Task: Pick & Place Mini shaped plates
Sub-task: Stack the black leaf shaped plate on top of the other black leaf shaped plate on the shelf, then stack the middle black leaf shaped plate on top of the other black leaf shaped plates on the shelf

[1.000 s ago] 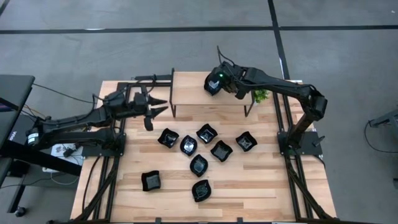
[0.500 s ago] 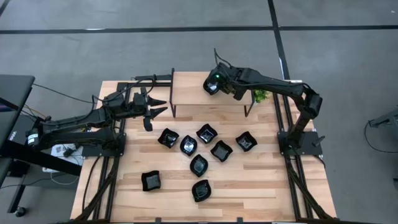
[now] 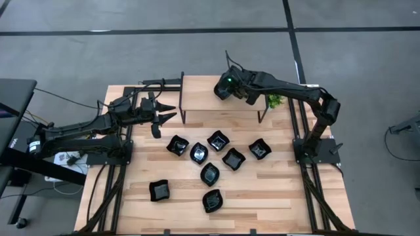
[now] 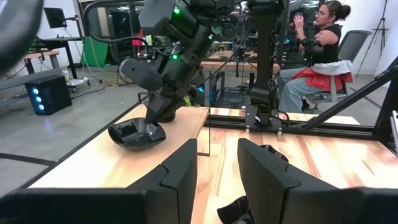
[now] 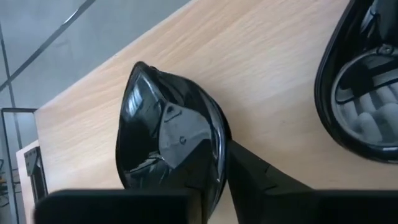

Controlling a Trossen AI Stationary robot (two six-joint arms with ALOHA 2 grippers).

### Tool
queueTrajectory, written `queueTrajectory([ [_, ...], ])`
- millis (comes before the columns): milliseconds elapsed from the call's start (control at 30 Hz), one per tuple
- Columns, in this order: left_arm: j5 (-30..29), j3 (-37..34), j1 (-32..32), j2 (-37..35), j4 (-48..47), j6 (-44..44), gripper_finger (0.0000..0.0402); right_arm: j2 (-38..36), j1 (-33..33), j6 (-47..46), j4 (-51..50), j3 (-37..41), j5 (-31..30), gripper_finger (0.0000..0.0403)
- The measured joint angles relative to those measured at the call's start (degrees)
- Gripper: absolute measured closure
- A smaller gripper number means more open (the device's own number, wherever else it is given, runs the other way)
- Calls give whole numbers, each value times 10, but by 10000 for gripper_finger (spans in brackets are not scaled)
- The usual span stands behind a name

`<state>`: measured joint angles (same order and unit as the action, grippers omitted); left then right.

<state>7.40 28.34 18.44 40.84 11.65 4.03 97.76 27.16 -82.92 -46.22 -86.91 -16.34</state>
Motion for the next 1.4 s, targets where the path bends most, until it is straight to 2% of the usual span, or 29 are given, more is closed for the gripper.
queueTrajectory([
  [167, 0, 0, 0, 0, 0, 1, 284, 0, 0, 26, 0, 0, 14, 340],
  [767, 0, 0, 0, 0, 3, 2, 284, -24, -5, 40, 16, 0, 13, 340],
  [867, 0, 0, 0, 0, 4, 2, 284, -26, -14, 111, 14, 0, 22, 340],
  [967, 0, 0, 0, 0, 4, 2, 284, -46, -27, 234, -9, 0, 97, 340],
  [1067, 0, 0, 0, 0, 3, 2, 284, -70, -54, 298, -52, 0, 163, 340],
  [1233, 0, 0, 0, 0, 3, 0, 284, -105, -122, 326, -108, 0, 177, 340],
  [1400, 0, 0, 0, 0, 2, 0, 284, -109, -199, 390, -136, 0, 176, 340],
])
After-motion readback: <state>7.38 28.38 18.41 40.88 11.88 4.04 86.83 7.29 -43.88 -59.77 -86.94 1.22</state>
